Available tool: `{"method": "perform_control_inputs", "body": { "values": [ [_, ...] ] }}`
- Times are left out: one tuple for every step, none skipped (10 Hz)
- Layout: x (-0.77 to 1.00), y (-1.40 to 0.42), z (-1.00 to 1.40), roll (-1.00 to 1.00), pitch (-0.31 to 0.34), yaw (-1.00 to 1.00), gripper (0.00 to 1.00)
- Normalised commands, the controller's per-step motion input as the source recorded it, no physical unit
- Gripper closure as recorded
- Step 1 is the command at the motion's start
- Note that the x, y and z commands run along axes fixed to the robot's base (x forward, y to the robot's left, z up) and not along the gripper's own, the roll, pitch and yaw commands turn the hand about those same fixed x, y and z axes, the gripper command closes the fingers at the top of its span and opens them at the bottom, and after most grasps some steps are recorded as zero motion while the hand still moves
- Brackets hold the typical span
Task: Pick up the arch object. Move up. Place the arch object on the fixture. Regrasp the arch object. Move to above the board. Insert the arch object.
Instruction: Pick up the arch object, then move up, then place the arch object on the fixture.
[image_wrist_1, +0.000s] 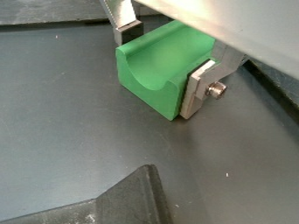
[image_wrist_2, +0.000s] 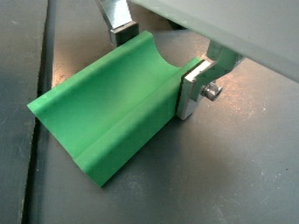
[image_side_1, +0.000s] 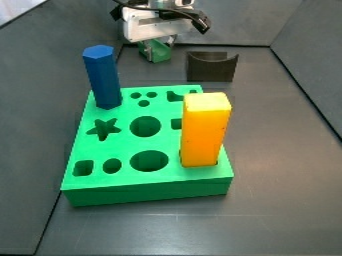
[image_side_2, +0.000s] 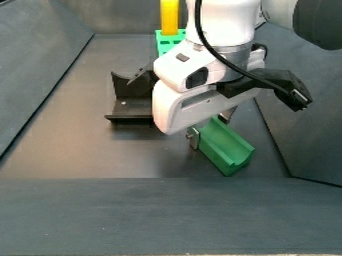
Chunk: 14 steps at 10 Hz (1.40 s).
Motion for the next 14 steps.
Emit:
{"method": "perform_control_inputs", "body": {
  "values": [
    [0.0, 0.0, 0.0, 0.0, 0.0, 0.0, 1.0],
    [0.0, 0.0, 0.0, 0.0, 0.0, 0.0, 1.0],
    [0.0, 0.0, 0.0, 0.0, 0.0, 0.0, 1.0],
    [0.0, 0.0, 0.0, 0.0, 0.0, 0.0, 1.0],
    [0.0, 0.0, 0.0, 0.0, 0.0, 0.0, 1.0],
    [0.0, 0.0, 0.0, 0.0, 0.0, 0.0, 1.0],
    [0.0, 0.0, 0.83, 0.0, 0.0, 0.0, 1.0],
    [0.01, -0.03, 0.8, 0.0, 0.004, -0.02, 1.0],
    [0.0, -0.03, 0.74, 0.0, 0.017, -0.02, 1.0],
    [-0.01, -0.02, 0.57, 0.02, 0.036, -0.02, 1.0],
    [-0.02, -0.01, 0.42, 0.04, 0.047, -0.02, 1.0],
    [-0.02, 0.0, 0.22, 0.06, 0.06, -0.01, 1.0],
    [0.0, 0.0, 1.0, 0.0, 0.0, 0.0, 1.0],
    [0.0, 0.0, 1.0, 0.01, 0.009, 0.0, 1.0]
  ]
}}
